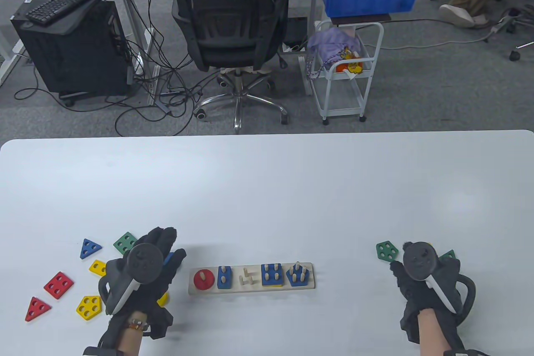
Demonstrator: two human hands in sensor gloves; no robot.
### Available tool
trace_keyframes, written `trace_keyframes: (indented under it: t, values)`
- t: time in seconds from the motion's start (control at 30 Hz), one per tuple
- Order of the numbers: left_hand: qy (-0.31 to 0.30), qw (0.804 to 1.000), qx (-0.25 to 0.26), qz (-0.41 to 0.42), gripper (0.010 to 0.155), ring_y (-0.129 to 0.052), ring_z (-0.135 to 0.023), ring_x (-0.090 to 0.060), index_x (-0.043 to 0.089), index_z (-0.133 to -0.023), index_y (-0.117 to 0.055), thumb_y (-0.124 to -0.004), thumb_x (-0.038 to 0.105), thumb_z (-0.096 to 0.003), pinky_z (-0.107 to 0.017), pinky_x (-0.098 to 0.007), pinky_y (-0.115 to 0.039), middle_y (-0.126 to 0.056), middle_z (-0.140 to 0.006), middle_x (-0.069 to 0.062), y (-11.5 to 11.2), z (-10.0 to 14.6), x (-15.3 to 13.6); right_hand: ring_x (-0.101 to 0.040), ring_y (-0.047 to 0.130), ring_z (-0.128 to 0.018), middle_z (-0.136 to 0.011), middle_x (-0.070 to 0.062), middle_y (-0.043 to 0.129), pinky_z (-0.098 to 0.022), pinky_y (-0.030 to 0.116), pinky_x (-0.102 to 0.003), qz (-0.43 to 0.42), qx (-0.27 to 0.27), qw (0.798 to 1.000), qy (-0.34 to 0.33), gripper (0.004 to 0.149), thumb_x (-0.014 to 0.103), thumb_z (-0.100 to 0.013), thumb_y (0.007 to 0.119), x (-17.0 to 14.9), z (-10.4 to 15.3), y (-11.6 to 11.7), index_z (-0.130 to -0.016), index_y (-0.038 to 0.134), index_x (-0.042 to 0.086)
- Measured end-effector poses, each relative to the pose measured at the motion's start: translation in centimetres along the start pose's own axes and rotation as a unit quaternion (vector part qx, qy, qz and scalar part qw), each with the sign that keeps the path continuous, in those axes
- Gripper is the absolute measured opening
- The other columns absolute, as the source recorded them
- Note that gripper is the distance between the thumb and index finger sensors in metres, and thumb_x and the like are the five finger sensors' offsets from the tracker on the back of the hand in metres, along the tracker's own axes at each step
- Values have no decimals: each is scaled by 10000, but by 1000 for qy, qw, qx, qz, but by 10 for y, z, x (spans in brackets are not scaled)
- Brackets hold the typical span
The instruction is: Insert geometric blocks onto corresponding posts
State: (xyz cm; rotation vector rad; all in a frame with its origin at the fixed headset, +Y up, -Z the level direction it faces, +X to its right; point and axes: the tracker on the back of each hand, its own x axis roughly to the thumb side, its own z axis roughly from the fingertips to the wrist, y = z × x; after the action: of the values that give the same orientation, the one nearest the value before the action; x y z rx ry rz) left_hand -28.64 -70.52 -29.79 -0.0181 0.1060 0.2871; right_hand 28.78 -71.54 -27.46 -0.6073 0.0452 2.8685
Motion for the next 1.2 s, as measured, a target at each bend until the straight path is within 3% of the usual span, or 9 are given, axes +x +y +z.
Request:
trace_keyframes:
  t: [0.13,0.3,0.57,0.73,1.03,1.2]
  values:
    - [6,1000,-15,3,656,-549,-1167,-282,411,-1106,-530,-604,642,-496,-809,-627,-474,-501,-1241,60,-4,-2,-3,-467,879,-720,-917,-240,815,-499,716,-648,25,28,991,131,630,407,-466,827,-26,-4,-2,-989,694,82]
    - [5,1000,-30,2,652,-549,-1169,-276,413,-1105,-535,-602,642,-498,-808,-625,-479,-501,-1242,59,-9,-4,-2,-451,887,-719,-931,-224,806,-507,725,-633,104,67,977,174,657,430,-461,830,-32,-11,15,-1001,674,92]
    - [6,999,-42,-3,651,-549,-1169,-279,413,-1105,-535,-603,639,-499,-808,-624,-480,-497,-1244,58,-11,-3,0,-394,929,-692,-904,-182,826,-491,770,-603,188,53,963,184,632,410,-429,862,-27,-15,32,-973,700,133]
    - [4,999,-47,-6,650,-550,-1169,-279,412,-1105,-537,-605,637,-499,-807,-625,-481,-498,-1244,55,-13,-3,1,-401,931,-670,-911,-218,802,-480,785,-599,125,68,971,191,584,395,-426,870,-38,-17,31,-938,739,146]
    - [-14,998,-59,4,648,-551,-1169,-278,412,-1104,-538,-603,638,-500,-806,-625,-483,-500,-1243,57,-17,0,12,-381,953,-593,-864,-211,834,-448,804,-568,115,36,977,177,635,472,-393,898,-44,-17,30,-914,758,137]
    - [-38,996,-62,51,649,-551,-1168,-279,410,-1106,-534,-603,639,-503,-805,-622,-486,-502,-1242,58,-12,6,23,-379,953,-588,-860,-215,837,-448,803,-571,68,5,992,107,626,476,-389,900,-21,-6,11,-899,774,136]
